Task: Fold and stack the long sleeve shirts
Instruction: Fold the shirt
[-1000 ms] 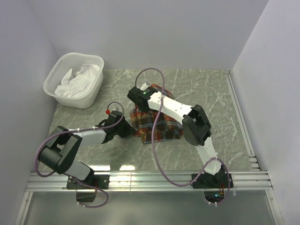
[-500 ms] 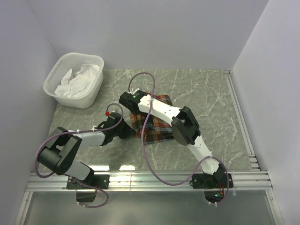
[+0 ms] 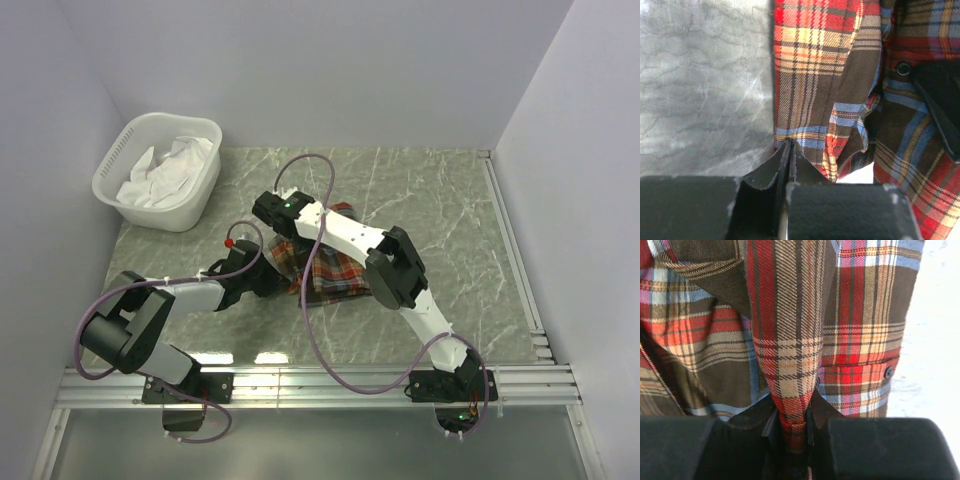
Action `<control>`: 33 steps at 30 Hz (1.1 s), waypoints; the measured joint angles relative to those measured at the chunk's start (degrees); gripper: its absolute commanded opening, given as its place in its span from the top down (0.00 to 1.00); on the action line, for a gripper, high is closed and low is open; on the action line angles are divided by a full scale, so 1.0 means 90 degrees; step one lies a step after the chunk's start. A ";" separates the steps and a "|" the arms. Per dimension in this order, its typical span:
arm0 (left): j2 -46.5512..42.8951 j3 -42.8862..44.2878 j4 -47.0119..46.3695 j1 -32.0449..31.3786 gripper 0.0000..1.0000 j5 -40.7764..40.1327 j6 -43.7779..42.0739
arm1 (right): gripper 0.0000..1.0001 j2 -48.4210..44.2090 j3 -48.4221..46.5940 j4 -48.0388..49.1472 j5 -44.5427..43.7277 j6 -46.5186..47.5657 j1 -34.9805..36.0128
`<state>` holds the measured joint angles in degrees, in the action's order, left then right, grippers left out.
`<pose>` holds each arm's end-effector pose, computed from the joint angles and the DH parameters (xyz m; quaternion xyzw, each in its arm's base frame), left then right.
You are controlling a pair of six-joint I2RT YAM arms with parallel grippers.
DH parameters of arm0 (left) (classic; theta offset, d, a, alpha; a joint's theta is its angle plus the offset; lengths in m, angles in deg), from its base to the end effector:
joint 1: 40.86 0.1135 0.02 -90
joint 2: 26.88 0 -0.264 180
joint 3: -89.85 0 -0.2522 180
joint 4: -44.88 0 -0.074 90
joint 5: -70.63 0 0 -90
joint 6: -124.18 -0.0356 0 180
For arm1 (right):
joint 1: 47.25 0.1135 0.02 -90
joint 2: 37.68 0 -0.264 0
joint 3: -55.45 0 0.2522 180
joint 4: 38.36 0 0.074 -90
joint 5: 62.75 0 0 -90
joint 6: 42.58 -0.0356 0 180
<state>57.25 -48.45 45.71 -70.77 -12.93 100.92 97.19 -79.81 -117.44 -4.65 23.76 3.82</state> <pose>0.2223 -0.1325 0.1310 -0.2684 0.8766 -0.3301 0.2248 0.3156 0.3607 0.2001 -0.2004 0.9360 -0.1598 0.2413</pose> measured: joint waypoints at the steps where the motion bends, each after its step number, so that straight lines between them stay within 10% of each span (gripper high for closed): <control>1: 0.0000 -0.0002 -0.0005 0.0000 0.96 0.0002 -0.0002 | 0.75 0.0000 0.0000 0.0049 0.0061 -0.0051 -0.0015; 11: 0.0000 -0.0010 0.0000 0.0000 0.98 -0.0005 -0.0005 | 0.55 -0.0243 0.0546 0.0648 0.0636 -0.0449 -0.0114; 25: -0.0036 -0.0010 0.0061 0.0000 0.99 -0.0027 -0.0053 | 0.91 -0.0658 0.0848 0.1037 0.0848 -0.0573 -0.0204; 33: -0.0049 -0.0007 0.0121 0.0000 0.99 -0.0049 -0.0151 | 0.80 -0.0835 0.0821 0.1073 0.0848 -0.0590 -0.0204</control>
<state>56.82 -48.51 46.81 -70.77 -13.37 99.57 89.67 -72.42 -107.78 2.98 18.45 1.98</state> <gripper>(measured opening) 0.013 0.179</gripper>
